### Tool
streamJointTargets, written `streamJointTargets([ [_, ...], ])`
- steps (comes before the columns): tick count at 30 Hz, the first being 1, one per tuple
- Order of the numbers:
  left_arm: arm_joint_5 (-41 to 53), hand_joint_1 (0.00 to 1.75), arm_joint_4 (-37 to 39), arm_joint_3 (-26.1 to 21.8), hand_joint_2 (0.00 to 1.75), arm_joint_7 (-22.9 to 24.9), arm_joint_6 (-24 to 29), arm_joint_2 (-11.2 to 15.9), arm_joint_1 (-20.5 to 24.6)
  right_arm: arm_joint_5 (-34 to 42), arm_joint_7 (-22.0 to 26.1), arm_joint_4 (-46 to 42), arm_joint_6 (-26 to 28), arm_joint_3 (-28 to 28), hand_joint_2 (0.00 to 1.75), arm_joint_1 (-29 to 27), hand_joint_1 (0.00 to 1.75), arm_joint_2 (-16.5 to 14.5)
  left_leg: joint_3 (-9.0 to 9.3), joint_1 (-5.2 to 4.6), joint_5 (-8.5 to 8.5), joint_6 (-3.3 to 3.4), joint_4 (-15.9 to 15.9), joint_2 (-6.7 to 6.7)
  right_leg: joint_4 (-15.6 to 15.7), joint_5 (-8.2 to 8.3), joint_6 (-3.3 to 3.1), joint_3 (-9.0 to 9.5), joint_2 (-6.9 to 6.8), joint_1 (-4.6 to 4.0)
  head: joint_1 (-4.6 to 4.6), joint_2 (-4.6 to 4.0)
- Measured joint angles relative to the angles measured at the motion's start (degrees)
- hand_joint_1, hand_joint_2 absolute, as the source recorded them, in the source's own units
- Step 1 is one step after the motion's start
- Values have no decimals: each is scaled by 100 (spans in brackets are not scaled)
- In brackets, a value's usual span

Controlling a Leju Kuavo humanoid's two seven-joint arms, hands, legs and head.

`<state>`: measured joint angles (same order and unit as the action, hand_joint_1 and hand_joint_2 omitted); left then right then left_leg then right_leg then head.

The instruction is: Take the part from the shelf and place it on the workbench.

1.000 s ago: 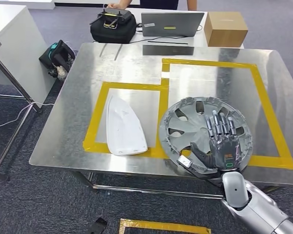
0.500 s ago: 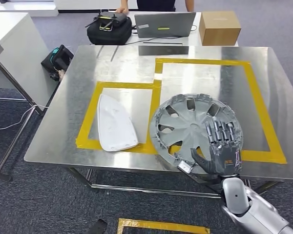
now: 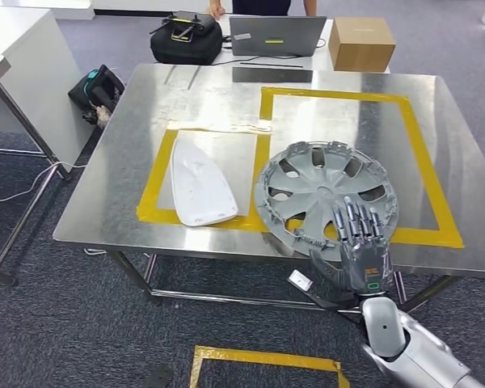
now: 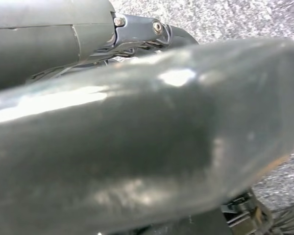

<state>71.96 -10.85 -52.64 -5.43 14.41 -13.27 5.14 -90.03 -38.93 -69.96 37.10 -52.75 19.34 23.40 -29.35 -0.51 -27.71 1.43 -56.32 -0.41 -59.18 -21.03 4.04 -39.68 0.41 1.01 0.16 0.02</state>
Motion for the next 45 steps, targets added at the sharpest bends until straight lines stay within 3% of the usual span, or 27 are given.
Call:
streamJointTargets([
  [3,-1,0,1,-4,0,-1,1,-9,-8,0,0,15,8,1,0,-30,0,0,-202,12,189,70,13,13,-928,-800,57,-274,-6,1,11,0],
  [4,-1,0,1,-5,0,-1,1,-11,-11,0,0,19,8,1,0,-38,0,0,-282,9,251,73,10,16,-1298,-980,70,-335,-7,0,10,0],
  [5,-1,0,1,-7,0,-1,1,-12,-13,0,0,25,8,0,0,-47,0,-1,-362,6,311,72,6,18,-1531,-1029,76,-327,-6,-1,9,0],
  [6,-1,0,1,-9,0,-1,1,-12,-15,0,0,31,9,0,0,-54,0,-1,-438,5,369,65,1,20,-1559,-957,78,-219,-7,-3,10,0],
  [8,-3,0,1,-13,0,-1,1,-14,-16,0,0,39,15,1,0,-59,0,-2,-564,6,470,35,-15,20,-1010,-705,69,299,-9,-2,10,0],
  [10,-8,0,1,-16,0,-1,1,-17,-16,1,0,40,36,3,0,-66,0,-8,-644,-9,556,-18,-35,19,-185,-712,44,912,-6,-15,3,0],
  [12,-32,0,1,-17,0,-1,3,-19,-19,1,0,50,76,4,0,-118,0,-28,-677,-16,648,-81,-39,18,188,-806,-6,1128,4,-40,-7,0],
  [14,-60,0,1,-17,0,-1,7,-19,-30,-1,2,72,109,3,0,-222,0,-76,-713,-4,683,-151,-48,11,199,-734,-104,1042,-1,-40,-9,0],
  [15,-74,0,1,-17,0,-1,8,-19,-37,-1,5,85,123,7,0,-279,0,-111,-761,3,568,-192,-129,8,200,-678,-164,1002,-10,-34,-17,0],
  [17,-102,0,1,-17,0,-1,13,-19,-46,2,10,105,158,30,0,-393,0,-191,-929,22,73,-266,-591,4,207,-546,-249,875,-22,-18,-34,-1],
  [19,-116,0,1,-17,0,-1,9,-17,-47,5,57,127,185,65,0,-537,0,-264,-1102,40,-409,-315,-1311,5,203,-418,-268,705,-27,-18,-46,0],
  [20,-118,0,1,-17,0,-1,0,-16,-48,5,151,143,195,107,0,-633,0,-311,-1123,46,-480,-329,-1569,5,201,-353,-264,619,-33,-19,-45,0],
  [21,-122,0,1,-17,0,-1,-10,-14,-48,5,332,163,202,205,0,-751,0,-376,-1064,51,-417,-334,-1663,5,199,-290,-253,534,-40,-19,-46,0],
  [22,-127,0,1,-17,0,-1,-19,-12,-48,4,577,183,209,361,0,-887,0,-462,-911,55,-266,-332,-1559,5,198,-227,-238,453,-45,-19,-46,0],
  [24,-140,0,1,-17,0,-3,-25,-8,-42,4,1112,216,216,792,0,-1171,0,-669,-330,58,-50,-309,-884,2,192,-106,-196,320,-48,-23,-49,-1],
  [26,-150,0,1,-17,0,-10,-23,-6,-27,5,1399,234,226,1187,0,-1383,0,-848,202,45,-119,-241,-119,-9,195,17,-142,245,-50,-33,-43,-1],
  [27,-152,0,1,-17,0,-14,-22,-5,-22,9,1451,243,231,1339,0,-1456,0,-913,314,29,-165,-197,83,-14,213,82,-109,226,-52,-32,-42,0],
  [29,-159,0,1,-19,0,-16,-16,-5,-34,49,1530,269,239,1580,0,-1584,0,-1007,263,11,-108,-97,165,-7,259,182,-41,202,-53,-12,-40,0],
  [30,-164,0,1,-20,0,-16,-13,-4,-45,81,1583,284,243,1679,0,-1656,0,-1050,221,13,-52,-47,169,3,227,111,-13,164,-52,-2,-38,0],
  [31,-169,0,1,-22,0,-16,-8,-3,-54,115,1658,300,245,1786,0,-1737,0,-1096,167,19,13,-1,177,14,80,-82,10,101,-50,4,-29,0],
  [34,-182,0,1,-27,0,-16,8,-2,-58,164,1891,357,248,2150,0,-1971,0,-1262,-70,13,214,68,177,27,-1003,-937,48,-186,-48,1,-2,0],
  [35,-187,0,1,-29,0,-16,16,-1,-61,177,1947,374,248,2274,0,-2052,0,-1314,-159,8,280,69,174,28,-1323,-1046,53,-220,-47,-1,0,-1],
  [37,-202,0,1,-37,0,-16,38,0,-73,219,2055,396,249,2510,0,-2222,0,-1401,-318,2,397,56,167,29,-1401,-893,48,-11,-48,-3,0,-1],
  [39,-222,0,1,-46,0,-16,65,-2,-83,286,2195,403,250,2757,0,-2374,0,-1492,-436,-5,490,16,154,30,-734,-659,35,580,-51,-4,1,-1],
  [41,-239,0,1,-54,0,-16,95,-5,-84,394,2393,403,253,3025,0,-2492,0,-1605,-517,-24,573,-41,123,38,52,-696,19,1139,-49,-12,1,0],
  [43,-260,0,1,-68,0,-16,131,-6,-83,563,2686,413,257,3315,0,-2623,0,-1738,-572,-33,663,-88,99,46,350,-782,1,1293,-39,-26,-1,0],
  [45,-290,0,1,-98,0,-13,177,-9,-91,766,3021,449,259,3636,0,-2760,0,-1897,-624,-20,625,-143,49,40,347,-740,-71,1213,-43,-15,-2,0],
])
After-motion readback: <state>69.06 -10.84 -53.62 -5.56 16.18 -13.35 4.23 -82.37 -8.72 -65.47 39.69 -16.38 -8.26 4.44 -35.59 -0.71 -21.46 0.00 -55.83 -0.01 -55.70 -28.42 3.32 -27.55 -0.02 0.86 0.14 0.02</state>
